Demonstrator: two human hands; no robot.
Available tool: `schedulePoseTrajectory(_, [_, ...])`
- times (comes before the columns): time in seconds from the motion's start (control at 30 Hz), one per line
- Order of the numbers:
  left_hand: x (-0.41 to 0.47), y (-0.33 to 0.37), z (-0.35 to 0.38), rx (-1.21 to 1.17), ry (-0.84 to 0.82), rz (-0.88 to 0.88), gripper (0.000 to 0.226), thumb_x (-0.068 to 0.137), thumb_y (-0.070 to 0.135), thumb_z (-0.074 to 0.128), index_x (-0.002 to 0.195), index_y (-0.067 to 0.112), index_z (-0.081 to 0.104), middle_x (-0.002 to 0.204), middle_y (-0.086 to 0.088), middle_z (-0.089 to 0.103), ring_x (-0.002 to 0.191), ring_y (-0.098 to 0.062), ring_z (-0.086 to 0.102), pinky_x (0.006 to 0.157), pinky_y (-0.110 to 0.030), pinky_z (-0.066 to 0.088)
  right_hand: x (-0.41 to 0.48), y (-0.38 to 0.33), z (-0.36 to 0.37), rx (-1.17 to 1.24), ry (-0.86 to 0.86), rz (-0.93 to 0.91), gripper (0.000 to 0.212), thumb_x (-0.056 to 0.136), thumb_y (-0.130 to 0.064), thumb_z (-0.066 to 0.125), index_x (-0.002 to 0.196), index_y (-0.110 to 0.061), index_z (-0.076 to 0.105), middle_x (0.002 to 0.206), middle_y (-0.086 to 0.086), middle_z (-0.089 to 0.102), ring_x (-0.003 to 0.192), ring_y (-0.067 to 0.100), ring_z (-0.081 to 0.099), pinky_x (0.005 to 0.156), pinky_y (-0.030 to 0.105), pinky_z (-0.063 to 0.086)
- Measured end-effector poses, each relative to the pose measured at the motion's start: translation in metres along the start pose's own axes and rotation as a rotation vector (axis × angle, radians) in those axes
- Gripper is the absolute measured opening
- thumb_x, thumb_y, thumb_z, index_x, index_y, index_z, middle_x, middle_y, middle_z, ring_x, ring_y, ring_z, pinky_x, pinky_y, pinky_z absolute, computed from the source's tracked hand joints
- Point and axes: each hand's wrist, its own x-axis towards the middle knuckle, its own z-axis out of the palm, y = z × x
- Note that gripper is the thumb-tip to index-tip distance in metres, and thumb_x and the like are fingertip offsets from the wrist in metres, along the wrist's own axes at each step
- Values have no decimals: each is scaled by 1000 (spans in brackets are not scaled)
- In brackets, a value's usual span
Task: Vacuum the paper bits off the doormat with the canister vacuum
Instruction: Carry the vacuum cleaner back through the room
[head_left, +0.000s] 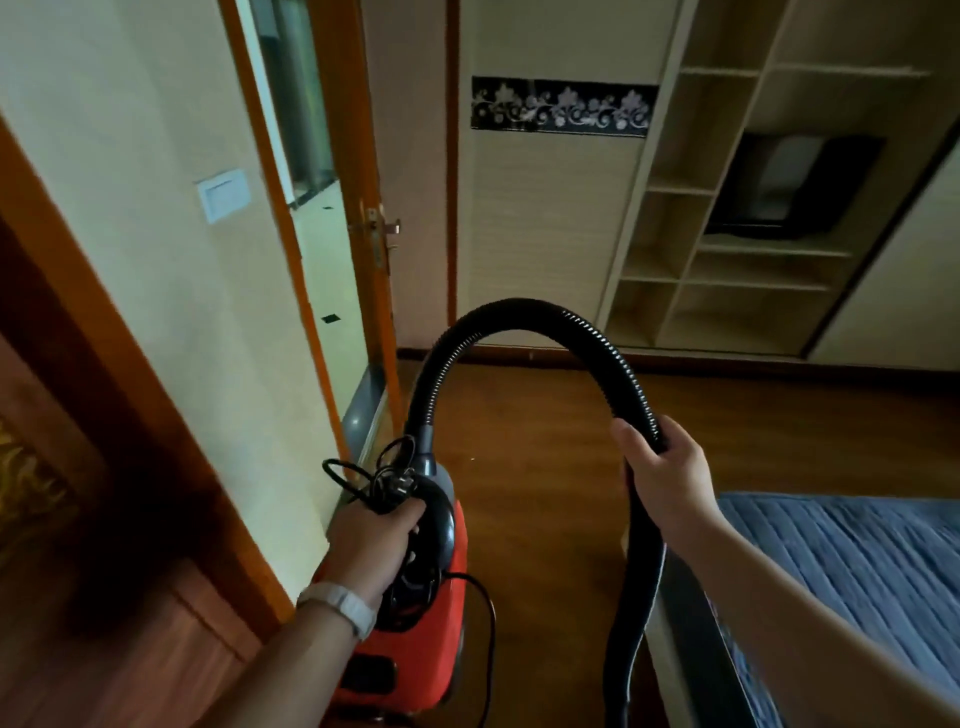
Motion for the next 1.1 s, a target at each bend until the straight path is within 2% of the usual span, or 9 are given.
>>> schedulePoseTrajectory(0.07, [28,16,10,38,-46,26,21,82,17,72,63,7,67,50,-4,64,44,-21,61,45,-25,42,18,-2,2,4,78,-5,23,92,-32,67,86,-11,59,60,1,59,50,13,54,43,24,45])
schedulePoseTrajectory(0.17, [69,37,34,86,-93,55,23,82,19,73,62,9,67,54,-5,66,50,-24,63,49,-25,42,49,-5,3,27,167,-5,24,92,-32,67,84,-11,58,60,2,57,50,16,53,44,26,44])
schedulePoseTrajectory(0.33, [130,62,88,120,-137,50,27,84,22,72,63,7,66,58,-8,68,49,-25,64,47,-26,43,115,13,2,80,209,23,23,92,-31,68,86,-10,59,59,1,56,50,16,52,44,28,44])
schedulePoseTrajectory(0.5, [189,87,160,158,-156,21,35,75,37,76,55,10,69,52,-9,67,53,-33,67,54,-40,54,213,31,1,173,202,33,21,92,-30,67,88,-11,60,60,1,57,53,18,53,45,27,45])
schedulePoseTrajectory(0.63, [230,119,224,129,-168,5,28,82,25,74,61,8,68,51,-7,66,49,-28,64,49,-29,45,289,40,-15,242,193,62,21,92,-32,67,90,-12,60,64,4,58,55,21,54,50,32,47])
schedulePoseTrajectory(0.77, [271,155,282,111,-158,36,28,83,23,74,60,8,67,52,-4,66,48,-23,63,46,-25,43,359,42,-36,243,189,74,23,93,-33,66,89,-11,59,63,3,57,53,18,53,47,27,45])
schedulePoseTrajectory(1.1, [376,219,386,121,-222,84,31,84,24,73,59,7,65,50,-7,65,46,-25,63,49,-29,47,495,49,-57,214,283,70,28,93,-36,65,88,-10,59,65,5,57,57,25,53,54,37,46])
